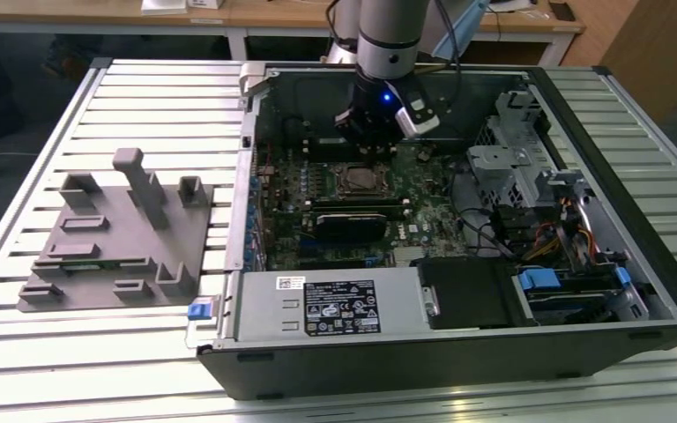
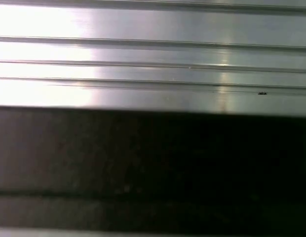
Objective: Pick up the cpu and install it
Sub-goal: 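Install the first cpu locking lever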
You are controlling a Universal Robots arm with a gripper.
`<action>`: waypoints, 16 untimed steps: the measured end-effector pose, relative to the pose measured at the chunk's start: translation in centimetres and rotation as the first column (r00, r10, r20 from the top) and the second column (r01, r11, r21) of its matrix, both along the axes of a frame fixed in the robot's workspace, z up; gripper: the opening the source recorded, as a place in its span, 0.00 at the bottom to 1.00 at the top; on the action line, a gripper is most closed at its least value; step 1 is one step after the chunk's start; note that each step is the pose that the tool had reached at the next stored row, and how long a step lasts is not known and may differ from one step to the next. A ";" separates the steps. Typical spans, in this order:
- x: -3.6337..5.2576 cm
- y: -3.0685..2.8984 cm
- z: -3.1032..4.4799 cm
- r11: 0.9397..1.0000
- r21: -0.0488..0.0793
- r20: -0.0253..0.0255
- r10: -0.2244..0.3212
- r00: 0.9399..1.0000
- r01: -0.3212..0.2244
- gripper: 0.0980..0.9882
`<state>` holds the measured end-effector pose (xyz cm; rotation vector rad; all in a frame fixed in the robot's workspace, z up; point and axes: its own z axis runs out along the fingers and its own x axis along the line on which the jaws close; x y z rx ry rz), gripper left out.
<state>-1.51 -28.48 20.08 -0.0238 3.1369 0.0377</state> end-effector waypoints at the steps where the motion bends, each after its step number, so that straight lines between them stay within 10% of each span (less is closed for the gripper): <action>1: 0.01 0.00 -0.03 1.000 -0.003 0.000 0.000 1.000 0.000 0.01; 16: 0.20 0.21 -0.35 1.000 -0.009 -0.002 0.000 1.000 0.000 0.01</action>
